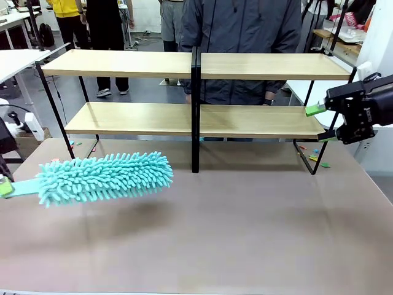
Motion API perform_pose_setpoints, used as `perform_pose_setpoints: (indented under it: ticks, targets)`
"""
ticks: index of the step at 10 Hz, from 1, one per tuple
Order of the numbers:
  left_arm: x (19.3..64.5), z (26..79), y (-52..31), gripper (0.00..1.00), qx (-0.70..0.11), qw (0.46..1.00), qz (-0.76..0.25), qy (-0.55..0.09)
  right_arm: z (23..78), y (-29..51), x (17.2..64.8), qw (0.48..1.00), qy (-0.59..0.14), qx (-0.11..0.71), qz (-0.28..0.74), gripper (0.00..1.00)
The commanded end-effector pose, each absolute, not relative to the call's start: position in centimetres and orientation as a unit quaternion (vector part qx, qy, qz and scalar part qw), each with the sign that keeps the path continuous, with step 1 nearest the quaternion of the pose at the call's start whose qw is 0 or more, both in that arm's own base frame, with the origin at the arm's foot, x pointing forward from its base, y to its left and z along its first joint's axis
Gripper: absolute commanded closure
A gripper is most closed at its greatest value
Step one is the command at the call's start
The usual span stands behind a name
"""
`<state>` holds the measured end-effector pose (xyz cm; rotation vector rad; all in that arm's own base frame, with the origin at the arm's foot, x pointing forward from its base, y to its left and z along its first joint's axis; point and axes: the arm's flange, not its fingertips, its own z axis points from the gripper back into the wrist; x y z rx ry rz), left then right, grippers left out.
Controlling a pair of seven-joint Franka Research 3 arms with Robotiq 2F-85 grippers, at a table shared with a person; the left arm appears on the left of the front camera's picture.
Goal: Clean the shelves.
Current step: Place the Duster on the table.
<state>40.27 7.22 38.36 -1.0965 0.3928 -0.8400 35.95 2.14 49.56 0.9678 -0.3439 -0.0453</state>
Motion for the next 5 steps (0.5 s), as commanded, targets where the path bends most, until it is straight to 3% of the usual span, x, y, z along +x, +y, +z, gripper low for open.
perform_pose_setpoints:
  ticks: [1, 5]
  targets:
    - [40.7, 38.6, 6.4, 0.88, -0.495, 0.751, -0.394, 0.189, 49.2, 1.9, 36.1, 0.864, -0.173, 0.473, -0.014, 0.00]
    - [41.7, 37.7, 5.3, 0.88, -0.472, 0.760, -0.396, 0.207, 49.2, 1.9, 36.1, 0.864, -0.173, 0.473, -0.014, 0.00]
